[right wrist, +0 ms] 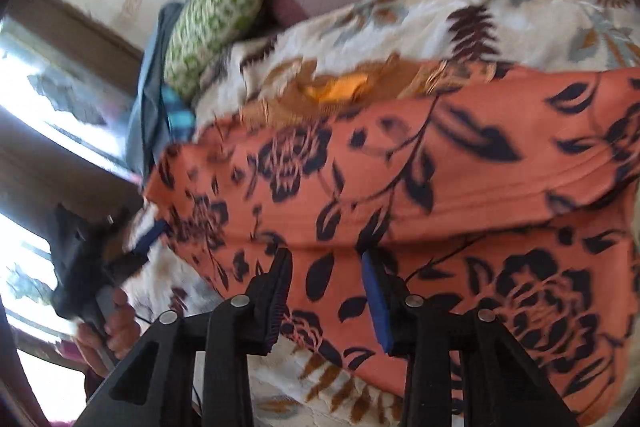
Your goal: Fold small clothes
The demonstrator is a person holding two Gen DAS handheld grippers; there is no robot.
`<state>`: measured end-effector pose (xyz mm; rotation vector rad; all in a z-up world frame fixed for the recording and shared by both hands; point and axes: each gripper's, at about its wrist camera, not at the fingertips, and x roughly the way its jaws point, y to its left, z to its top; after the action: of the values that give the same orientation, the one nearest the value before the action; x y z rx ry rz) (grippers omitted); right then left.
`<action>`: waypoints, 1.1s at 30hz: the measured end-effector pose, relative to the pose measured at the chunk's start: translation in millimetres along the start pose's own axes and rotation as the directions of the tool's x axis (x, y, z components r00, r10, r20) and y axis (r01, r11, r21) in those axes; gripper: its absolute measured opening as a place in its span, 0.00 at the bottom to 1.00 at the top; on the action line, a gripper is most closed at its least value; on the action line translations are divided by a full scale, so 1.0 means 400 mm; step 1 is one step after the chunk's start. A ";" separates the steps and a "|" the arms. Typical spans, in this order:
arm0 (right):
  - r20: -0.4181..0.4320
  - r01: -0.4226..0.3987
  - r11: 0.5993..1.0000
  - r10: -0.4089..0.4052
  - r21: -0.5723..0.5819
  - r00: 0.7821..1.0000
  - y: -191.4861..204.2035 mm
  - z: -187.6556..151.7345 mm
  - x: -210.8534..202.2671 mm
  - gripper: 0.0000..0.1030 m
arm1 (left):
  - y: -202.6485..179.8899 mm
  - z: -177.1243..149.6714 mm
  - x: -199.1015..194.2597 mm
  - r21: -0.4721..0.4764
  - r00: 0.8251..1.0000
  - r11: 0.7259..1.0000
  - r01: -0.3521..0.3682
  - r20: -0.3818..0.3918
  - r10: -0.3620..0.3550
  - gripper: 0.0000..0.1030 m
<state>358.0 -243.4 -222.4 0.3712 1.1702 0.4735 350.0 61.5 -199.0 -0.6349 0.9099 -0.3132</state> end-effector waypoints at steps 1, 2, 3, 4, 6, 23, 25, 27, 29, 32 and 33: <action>-0.003 0.043 0.999 -0.043 -0.017 0.999 0.011 -0.002 0.019 0.37 | -0.002 0.001 0.019 -0.004 0.999 1.000 0.008 -0.044 -0.008 0.77; 0.003 0.087 0.995 -0.087 -0.043 0.996 0.017 0.001 0.037 0.37 | 0.001 0.001 0.032 -0.015 0.998 1.000 0.010 -0.063 -0.011 0.77; 0.009 0.115 0.991 -0.115 -0.061 0.993 0.020 0.009 0.051 0.37 | 0.006 0.005 0.037 -0.022 0.997 1.000 0.015 -0.069 -0.017 0.77; 0.014 0.133 0.989 -0.132 -0.061 0.991 0.020 0.028 0.065 0.37 | 0.014 0.015 0.039 -0.025 0.998 1.000 0.016 -0.068 -0.018 0.77; 0.035 0.168 0.986 -0.167 -0.024 0.985 0.013 0.091 0.083 0.37 | 0.034 0.040 0.043 -0.028 0.998 1.000 0.011 -0.062 -0.013 0.77; 0.034 -0.109 0.989 0.113 -0.100 0.993 0.248 0.197 0.185 0.39 | 0.177 0.164 -0.125 -0.197 0.973 0.977 0.086 0.225 -0.040 0.77; -0.044 -0.119 0.979 0.113 -0.167 0.993 0.313 0.161 0.239 0.38 | 0.198 0.172 -0.157 -0.224 0.963 0.969 0.100 0.267 -0.038 0.77; -0.106 -0.104 0.974 0.084 -0.202 0.991 0.354 0.140 0.294 0.38 | 0.220 0.181 -0.166 -0.254 0.959 0.961 0.107 0.281 -0.032 0.77; -0.110 -0.034 0.975 0.010 -0.219 0.994 0.375 0.161 0.348 0.38 | 0.239 0.185 -0.157 -0.287 0.964 0.952 0.106 0.266 -0.027 0.77; -0.025 0.057 0.982 -0.063 -0.177 0.998 0.373 0.260 0.396 0.38 | 0.255 0.190 -0.131 -0.318 0.973 0.942 0.107 0.228 -0.034 0.77; 0.024 0.087 0.987 -0.084 -0.132 0.996 0.363 0.302 0.398 0.38 | 0.257 0.193 -0.125 -0.319 0.975 0.942 0.104 0.221 -0.033 0.77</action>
<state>497.6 -39.8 -230.6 0.2085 1.1258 0.4696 382.3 195.8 -197.6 -0.9921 0.7386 -0.1504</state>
